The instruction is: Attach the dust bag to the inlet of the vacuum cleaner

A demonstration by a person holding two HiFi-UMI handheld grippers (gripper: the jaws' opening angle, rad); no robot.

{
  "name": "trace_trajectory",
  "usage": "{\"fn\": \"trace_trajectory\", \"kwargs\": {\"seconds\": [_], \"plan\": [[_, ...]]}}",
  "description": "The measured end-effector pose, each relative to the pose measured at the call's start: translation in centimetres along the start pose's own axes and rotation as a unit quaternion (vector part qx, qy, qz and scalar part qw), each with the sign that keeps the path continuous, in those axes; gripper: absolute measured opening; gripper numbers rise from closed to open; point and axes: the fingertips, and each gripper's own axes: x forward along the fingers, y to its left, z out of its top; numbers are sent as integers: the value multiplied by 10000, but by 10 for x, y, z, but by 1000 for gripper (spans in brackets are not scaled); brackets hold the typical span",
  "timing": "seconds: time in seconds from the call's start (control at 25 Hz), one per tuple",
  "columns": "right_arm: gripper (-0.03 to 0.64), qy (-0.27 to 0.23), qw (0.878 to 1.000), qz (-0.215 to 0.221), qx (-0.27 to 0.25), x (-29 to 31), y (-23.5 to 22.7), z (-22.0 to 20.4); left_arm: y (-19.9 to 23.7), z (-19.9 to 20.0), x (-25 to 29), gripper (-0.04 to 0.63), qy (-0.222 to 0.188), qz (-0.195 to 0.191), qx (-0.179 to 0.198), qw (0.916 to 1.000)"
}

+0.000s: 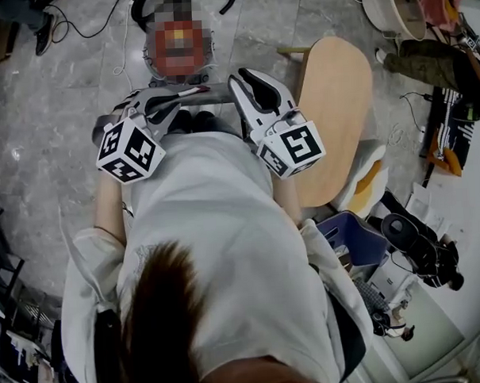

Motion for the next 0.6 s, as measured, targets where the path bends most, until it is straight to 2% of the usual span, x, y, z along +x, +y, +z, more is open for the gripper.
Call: {"fn": "trace_trajectory", "kwargs": {"seconds": [0.2, 0.32, 0.48, 0.6], "plan": [[188, 238, 9905, 1171, -682, 0, 17, -9, -2, 4, 9, 40, 113, 21, -67, 9999], [229, 450, 9837, 1563, -768, -6, 20, -18, -7, 9, 18, 40, 160, -22, -83, 9998], [229, 979, 9692, 1978, -1090, -9, 21, -45, -17, 11, 36, 40, 260, -35, -83, 9996], [190, 1678, 9468, 2286, -1523, -5, 18, -82, -21, 6, 57, 40, 414, 4, -23, 9991]]}}
